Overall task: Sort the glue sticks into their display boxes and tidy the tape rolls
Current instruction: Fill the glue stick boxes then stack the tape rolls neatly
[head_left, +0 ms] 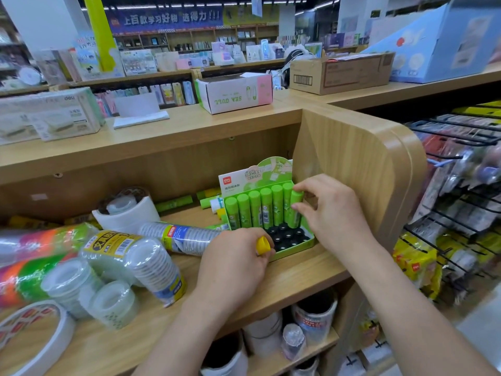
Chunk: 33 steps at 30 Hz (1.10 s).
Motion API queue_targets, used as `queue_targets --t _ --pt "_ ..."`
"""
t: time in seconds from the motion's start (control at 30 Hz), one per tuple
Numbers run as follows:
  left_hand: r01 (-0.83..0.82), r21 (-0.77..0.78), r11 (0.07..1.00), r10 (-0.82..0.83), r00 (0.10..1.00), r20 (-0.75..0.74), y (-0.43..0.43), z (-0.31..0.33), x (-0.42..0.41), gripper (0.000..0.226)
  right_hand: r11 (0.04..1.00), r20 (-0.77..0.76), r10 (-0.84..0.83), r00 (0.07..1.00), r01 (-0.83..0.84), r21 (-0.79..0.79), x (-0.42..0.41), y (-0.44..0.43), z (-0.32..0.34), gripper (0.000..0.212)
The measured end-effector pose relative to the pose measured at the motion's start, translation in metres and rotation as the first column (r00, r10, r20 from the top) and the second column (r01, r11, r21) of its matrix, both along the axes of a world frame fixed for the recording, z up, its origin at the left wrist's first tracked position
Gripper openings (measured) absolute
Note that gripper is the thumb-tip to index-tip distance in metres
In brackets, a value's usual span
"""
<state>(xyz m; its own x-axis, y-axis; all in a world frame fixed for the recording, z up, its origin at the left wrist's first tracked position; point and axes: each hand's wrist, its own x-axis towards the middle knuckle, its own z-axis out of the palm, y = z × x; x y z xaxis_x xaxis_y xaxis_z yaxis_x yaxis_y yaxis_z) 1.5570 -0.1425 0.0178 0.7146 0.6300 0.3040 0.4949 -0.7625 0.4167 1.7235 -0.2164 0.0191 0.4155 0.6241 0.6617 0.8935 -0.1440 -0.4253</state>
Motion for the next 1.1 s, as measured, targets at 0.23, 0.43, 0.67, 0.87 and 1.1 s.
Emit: queue_targets --t 0.23,0.43,0.67,0.87,1.1 --pt "0.017 -0.036 0.999 -0.014 0.997 0.077 0.004 0.0 0.001 0.02 0.993 0.095 -0.027 0.995 0.038 -0.108 0.005 0.002 0.0 0.028" --pt "0.36 -0.618 0.699 0.126 0.788 0.603 -0.001 0.013 0.003 0.044 0.979 -0.003 -0.072 0.997 0.07 -0.193 -0.007 -0.007 -0.003 0.046" --pt "0.622 -0.681 0.387 0.324 0.6 0.732 -0.005 0.02 0.004 0.043 0.904 -0.766 0.328 0.553 -0.419 0.085 -0.052 -0.03 0.011 0.049" --pt "0.366 -0.549 0.751 0.079 0.776 0.626 -0.004 0.014 -0.007 0.032 0.912 -0.761 0.41 0.503 -0.245 0.33 -0.05 -0.022 -0.001 0.011" --pt "-0.071 0.23 0.97 0.047 0.993 0.108 0.008 -0.02 -0.015 0.013 0.998 -0.429 0.067 0.901 -0.065 0.02 -0.026 -0.021 -0.029 0.02"
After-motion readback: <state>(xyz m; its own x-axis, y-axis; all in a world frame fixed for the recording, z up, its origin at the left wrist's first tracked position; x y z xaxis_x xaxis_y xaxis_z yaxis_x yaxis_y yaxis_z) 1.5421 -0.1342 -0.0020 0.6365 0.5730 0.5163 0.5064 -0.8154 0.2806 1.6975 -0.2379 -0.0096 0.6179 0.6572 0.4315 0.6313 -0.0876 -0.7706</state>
